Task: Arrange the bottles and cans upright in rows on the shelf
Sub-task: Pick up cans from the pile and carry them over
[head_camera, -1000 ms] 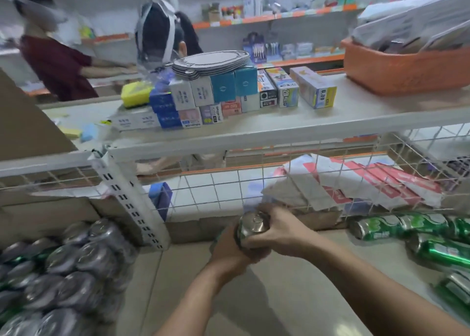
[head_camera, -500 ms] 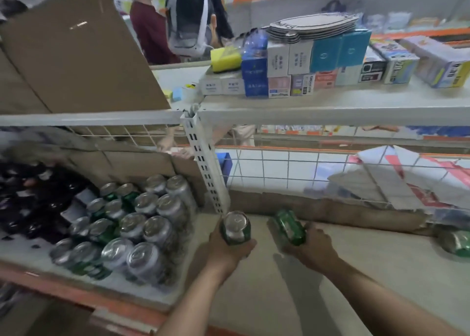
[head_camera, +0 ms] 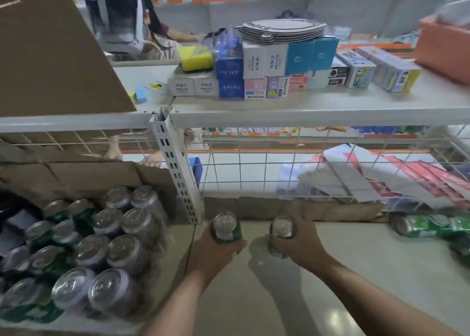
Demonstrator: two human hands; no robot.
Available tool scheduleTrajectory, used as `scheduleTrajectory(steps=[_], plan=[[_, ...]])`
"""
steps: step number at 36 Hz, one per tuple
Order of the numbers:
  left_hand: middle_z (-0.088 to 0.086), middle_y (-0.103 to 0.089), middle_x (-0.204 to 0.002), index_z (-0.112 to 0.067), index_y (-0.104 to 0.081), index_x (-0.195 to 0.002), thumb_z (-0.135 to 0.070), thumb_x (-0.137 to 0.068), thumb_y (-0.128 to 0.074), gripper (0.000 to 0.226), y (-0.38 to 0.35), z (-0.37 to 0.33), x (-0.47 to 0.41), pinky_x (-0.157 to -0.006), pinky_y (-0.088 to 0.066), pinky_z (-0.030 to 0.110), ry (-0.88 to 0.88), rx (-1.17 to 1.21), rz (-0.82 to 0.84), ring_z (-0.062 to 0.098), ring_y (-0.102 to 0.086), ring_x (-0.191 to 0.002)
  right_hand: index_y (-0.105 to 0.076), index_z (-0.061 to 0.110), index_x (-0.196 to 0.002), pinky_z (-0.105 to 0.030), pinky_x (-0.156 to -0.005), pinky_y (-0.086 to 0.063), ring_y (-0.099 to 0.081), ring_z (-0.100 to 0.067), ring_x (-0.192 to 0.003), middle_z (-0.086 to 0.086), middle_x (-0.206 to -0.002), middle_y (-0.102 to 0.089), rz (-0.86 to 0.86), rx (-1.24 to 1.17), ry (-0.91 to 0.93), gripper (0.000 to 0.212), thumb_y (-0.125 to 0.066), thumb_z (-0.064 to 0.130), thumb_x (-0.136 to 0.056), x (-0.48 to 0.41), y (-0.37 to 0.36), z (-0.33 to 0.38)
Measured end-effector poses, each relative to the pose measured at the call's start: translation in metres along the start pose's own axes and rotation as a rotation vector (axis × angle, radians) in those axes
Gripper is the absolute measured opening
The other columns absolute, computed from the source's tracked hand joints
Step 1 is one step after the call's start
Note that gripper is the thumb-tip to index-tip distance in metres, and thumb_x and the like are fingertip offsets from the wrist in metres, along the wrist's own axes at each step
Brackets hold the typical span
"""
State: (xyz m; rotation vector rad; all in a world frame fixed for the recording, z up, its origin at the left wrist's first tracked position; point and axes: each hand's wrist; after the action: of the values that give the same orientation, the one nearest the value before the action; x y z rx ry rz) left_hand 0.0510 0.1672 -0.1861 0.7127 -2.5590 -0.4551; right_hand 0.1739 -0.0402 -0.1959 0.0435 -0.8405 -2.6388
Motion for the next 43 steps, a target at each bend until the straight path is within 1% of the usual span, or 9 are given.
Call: scheduleTrajectory(steps=[2, 10, 18, 23, 27, 32, 37, 40, 43], plan=[[-0.022, -0.075, -0.094, -0.053, -0.059, -0.117, -0.059, -0.046, -0.091, 0.078, -0.003, 0.012, -0.014, -0.082, -0.062, 0.043, -0.021, -0.025, 0.001, 0.009, -0.072, -0.089, -0.069, 0.023, -0.097, -0.037, -0.058, -0.060, -0.071, -0.020, -0.077, -0.002, -0.089, -0.072, -0.027, -0.094, -0.019, 0.046, -0.091, 0.021, -0.056, 0.000, -0.006, -0.009], [-0.017, -0.076, -0.092, -0.050, -0.063, -0.109, -0.051, -0.041, -0.095, 0.076, -0.007, 0.048, -0.051, -0.072, -0.064, 0.047, -0.034, -0.012, -0.016, 0.010, -0.074, -0.085, -0.064, 0.031, -0.107, -0.033, -0.078, -0.057, -0.068, -0.007, -0.089, 0.011, -0.097, -0.072, -0.052, -0.143, -0.083, 0.055, -0.094, 0.021, -0.061, -0.001, -0.036, -0.011], [-0.020, -0.075, -0.103, -0.049, -0.065, -0.112, -0.036, -0.046, -0.092, 0.072, -0.009, 0.039, -0.076, -0.085, -0.061, 0.036, -0.169, 0.020, -0.007, 0.002, -0.071, -0.098, -0.070, 0.026, -0.109, -0.017, -0.075, -0.052, -0.069, 0.001, -0.092, 0.012, -0.098, -0.076, 0.149, -0.159, 0.028, 0.059, -0.087, 0.027, -0.053, -0.039, -0.071, 0.023], [-0.023, -0.075, -0.103, -0.041, -0.070, -0.106, -0.025, -0.046, -0.085, 0.064, -0.008, 0.031, -0.090, -0.081, -0.059, 0.023, -0.242, 0.013, 0.001, -0.003, -0.069, -0.099, -0.072, 0.020, -0.110, -0.030, -0.082, -0.060, -0.073, -0.010, -0.099, 0.004, -0.102, -0.078, 0.186, -0.252, 0.107, 0.062, -0.086, 0.010, -0.050, -0.055, -0.074, 0.032], [-0.021, -0.073, -0.110, -0.043, -0.064, -0.119, -0.036, -0.046, -0.086, 0.076, -0.004, 0.036, -0.103, -0.086, -0.061, 0.033, -0.239, -0.097, 0.065, -0.002, -0.068, -0.104, -0.073, 0.021, -0.111, -0.042, -0.088, -0.061, -0.073, -0.016, -0.103, 0.003, -0.106, -0.078, 0.209, -0.251, 0.147, 0.062, -0.089, 0.006, -0.053, -0.061, -0.076, 0.032], [-0.013, -0.075, -0.110, -0.034, -0.066, -0.117, -0.022, -0.044, -0.083, 0.075, 0.001, 0.030, -0.106, -0.087, -0.062, 0.041, -0.214, 0.021, 0.053, 0.005, -0.069, -0.105, -0.075, 0.019, -0.105, -0.049, -0.085, -0.061, -0.074, -0.023, -0.101, 0.001, -0.102, -0.078, 0.164, -0.269, 0.142, 0.055, -0.088, -0.001, -0.056, -0.067, -0.087, 0.034], [-0.012, -0.075, -0.102, -0.057, -0.066, -0.098, -0.014, -0.044, -0.081, 0.070, -0.003, 0.031, -0.103, -0.086, -0.060, 0.034, -0.231, 0.043, 0.008, 0.013, -0.071, -0.101, -0.075, 0.020, -0.102, -0.048, -0.084, -0.061, -0.074, -0.021, -0.100, 0.001, -0.099, -0.079, 0.152, -0.270, 0.140, 0.052, -0.088, 0.003, -0.055, -0.070, -0.091, 0.029], [-0.009, -0.076, -0.097, -0.045, -0.070, -0.089, -0.009, -0.048, -0.083, 0.056, -0.003, 0.031, -0.102, -0.083, -0.061, 0.035, -0.201, 0.041, 0.014, 0.017, -0.072, -0.097, -0.076, 0.017, -0.099, -0.043, -0.081, -0.062, -0.074, -0.017, -0.095, -0.001, -0.097, -0.079, 0.149, -0.284, 0.144, 0.049, -0.086, -0.003, -0.056, -0.070, -0.091, 0.029], [-0.005, -0.076, -0.103, -0.027, -0.070, -0.106, -0.004, -0.051, -0.084, 0.061, -0.002, 0.028, -0.101, -0.074, -0.058, 0.020, -0.188, 0.035, 0.016, 0.016, -0.071, -0.100, -0.075, 0.017, -0.098, -0.038, -0.078, -0.061, -0.072, -0.013, -0.091, -0.001, -0.096, -0.078, 0.149, -0.285, 0.142, 0.049, -0.085, -0.002, -0.055, -0.069, -0.091, 0.028]])
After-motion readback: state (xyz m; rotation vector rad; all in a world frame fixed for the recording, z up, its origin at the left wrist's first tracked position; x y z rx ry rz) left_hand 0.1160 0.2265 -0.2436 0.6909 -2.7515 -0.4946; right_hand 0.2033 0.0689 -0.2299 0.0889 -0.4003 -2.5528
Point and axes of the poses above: each hand's wrist, its own x-axis away from the middle knuckle, its own y-axis out of the back of the hand, z = x × y
